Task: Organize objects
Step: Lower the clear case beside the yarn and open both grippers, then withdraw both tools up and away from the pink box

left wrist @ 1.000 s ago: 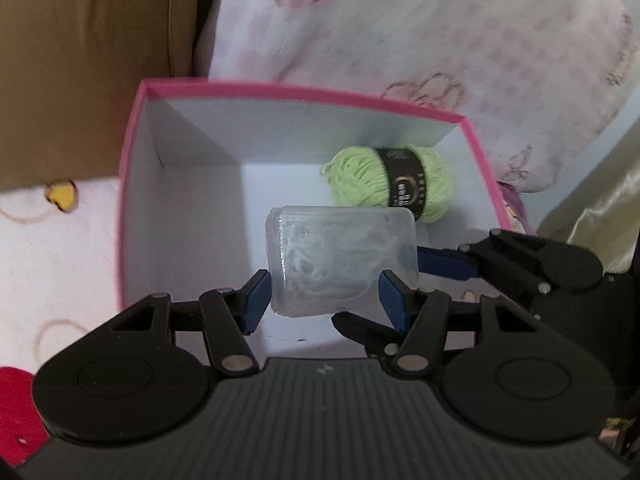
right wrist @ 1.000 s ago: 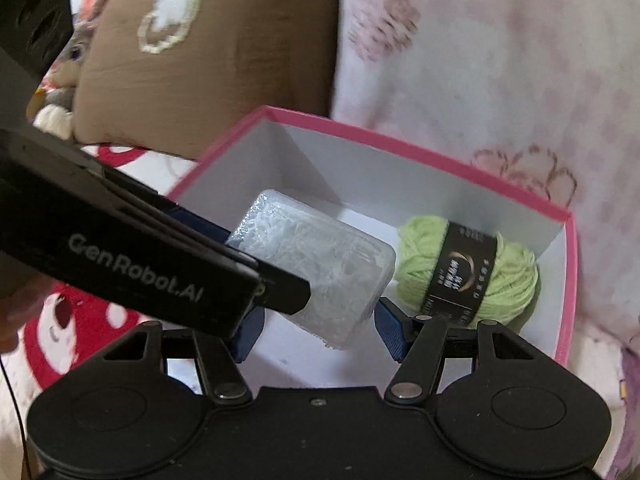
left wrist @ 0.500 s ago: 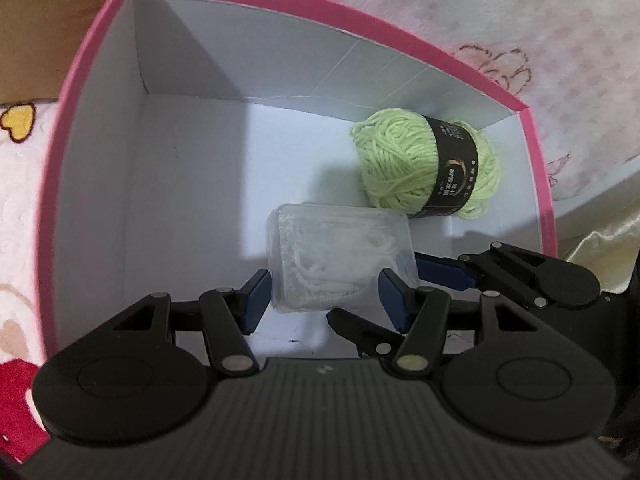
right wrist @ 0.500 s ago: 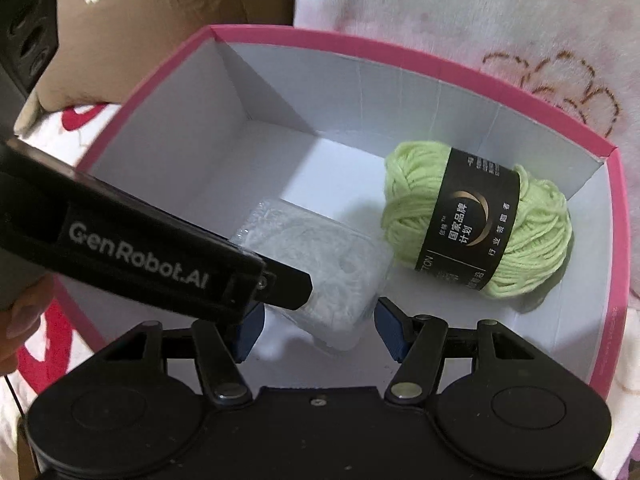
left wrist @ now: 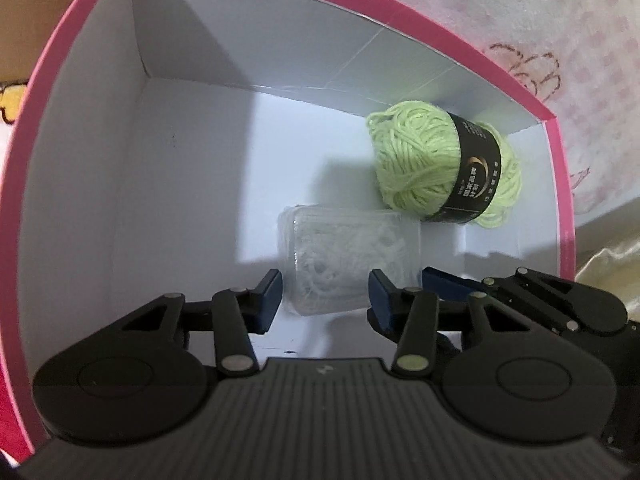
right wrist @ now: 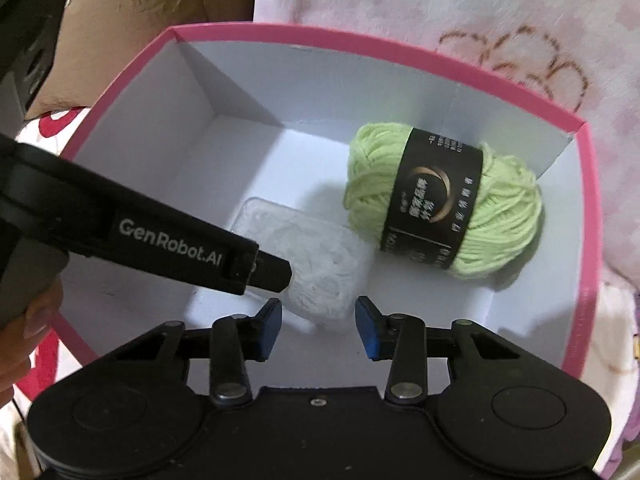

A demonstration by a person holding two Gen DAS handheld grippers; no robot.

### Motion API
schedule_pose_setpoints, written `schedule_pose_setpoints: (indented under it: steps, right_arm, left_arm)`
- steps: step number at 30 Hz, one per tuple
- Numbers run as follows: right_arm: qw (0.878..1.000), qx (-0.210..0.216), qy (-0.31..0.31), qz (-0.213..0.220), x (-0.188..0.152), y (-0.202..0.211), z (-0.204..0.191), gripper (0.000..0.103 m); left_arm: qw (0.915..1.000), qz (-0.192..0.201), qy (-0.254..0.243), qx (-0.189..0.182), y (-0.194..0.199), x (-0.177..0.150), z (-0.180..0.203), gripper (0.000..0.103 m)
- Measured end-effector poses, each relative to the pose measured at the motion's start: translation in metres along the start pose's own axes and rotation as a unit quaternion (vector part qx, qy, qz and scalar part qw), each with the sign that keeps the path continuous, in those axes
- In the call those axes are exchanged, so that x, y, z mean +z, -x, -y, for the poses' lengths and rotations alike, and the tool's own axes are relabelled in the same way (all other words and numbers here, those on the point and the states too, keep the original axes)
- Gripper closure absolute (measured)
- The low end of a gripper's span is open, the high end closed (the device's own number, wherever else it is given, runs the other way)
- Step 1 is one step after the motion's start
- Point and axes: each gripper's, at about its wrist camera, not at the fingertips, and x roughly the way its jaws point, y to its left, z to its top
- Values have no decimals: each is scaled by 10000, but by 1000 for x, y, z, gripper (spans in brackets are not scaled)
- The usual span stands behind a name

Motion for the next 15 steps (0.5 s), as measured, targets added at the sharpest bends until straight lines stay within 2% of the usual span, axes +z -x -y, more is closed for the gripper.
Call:
schedule_pose_setpoints:
  steps: [4, 6, 10, 13, 15]
  right_arm:
    - [10000, -6, -35, 77, -5, 3, -2, 59]
    - [9999, -84, 3, 107, -10, 7, -5, 58]
    - [9992, -21, 58, 391, -25, 29, -14, 51]
    - [9979, 67, -69, 645, -34, 51, -14, 49]
    - [9969, 36, -69, 786, -25, 63, -5, 49]
  left_arm:
    - [9999, 104, -3, 24, 1, -5, 3, 57]
    - [9998, 124, -102, 96, 4, -10, 6, 52]
    - [9983, 278, -483, 170, 19, -24, 14, 46]
    - [9967, 340, -719, 155, 34, -34, 19, 45]
    - [9961, 351, -800, 121, 44, -40, 21, 45]
